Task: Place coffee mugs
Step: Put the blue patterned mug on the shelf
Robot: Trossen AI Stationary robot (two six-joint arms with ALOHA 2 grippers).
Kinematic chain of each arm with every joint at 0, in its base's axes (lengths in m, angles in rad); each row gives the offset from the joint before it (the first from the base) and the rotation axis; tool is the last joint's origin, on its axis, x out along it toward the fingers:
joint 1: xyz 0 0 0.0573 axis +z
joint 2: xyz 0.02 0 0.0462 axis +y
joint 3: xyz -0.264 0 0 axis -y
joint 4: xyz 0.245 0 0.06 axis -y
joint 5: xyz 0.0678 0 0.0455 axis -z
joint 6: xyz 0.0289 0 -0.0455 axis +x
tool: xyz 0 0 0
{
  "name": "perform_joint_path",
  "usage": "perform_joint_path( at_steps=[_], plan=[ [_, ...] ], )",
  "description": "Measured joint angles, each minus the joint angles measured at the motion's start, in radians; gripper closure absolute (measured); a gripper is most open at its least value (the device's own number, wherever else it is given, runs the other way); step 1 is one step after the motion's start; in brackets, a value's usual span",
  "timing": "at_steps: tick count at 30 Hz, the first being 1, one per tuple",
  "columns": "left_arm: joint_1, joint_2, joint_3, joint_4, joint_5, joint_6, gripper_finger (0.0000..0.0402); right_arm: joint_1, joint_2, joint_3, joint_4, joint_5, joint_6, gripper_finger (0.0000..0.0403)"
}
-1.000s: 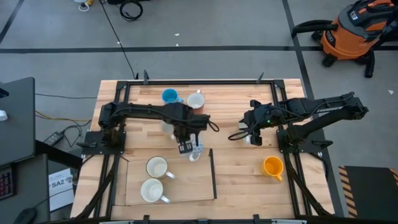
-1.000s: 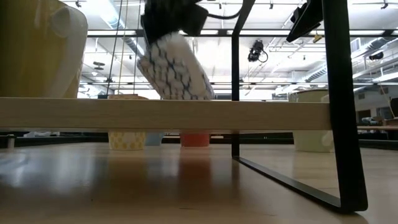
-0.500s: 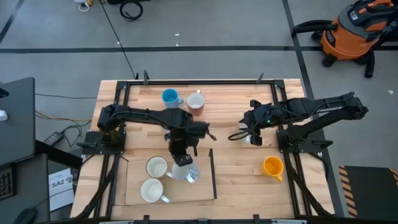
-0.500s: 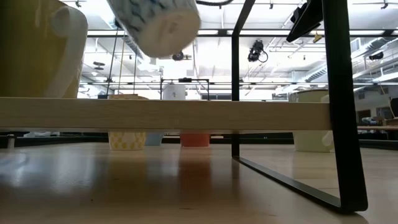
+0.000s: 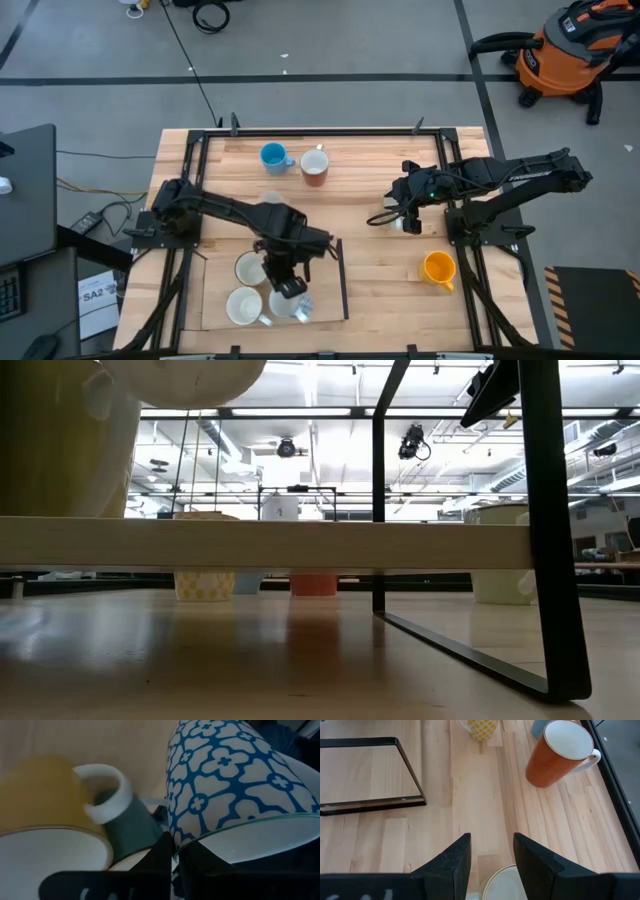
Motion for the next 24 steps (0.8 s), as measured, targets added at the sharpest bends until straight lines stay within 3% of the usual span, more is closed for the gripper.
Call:
perform_joint_path(
  at_steps=[13, 24],
  plan=[
    [-0.057, 0.0, -0.001, 0.04, -0.068, -0.261, 0.0381, 0.0, 0.0, 0.0, 0.002, 0.0, 0.0, 0.025],
    [-0.077, 0.01, -0.002, 0.038, -0.085, -0.321, 0.0381, 0.0, 0.0, 0.0, 0.002, -0.001, 0.0, 0.025]
  ],
)
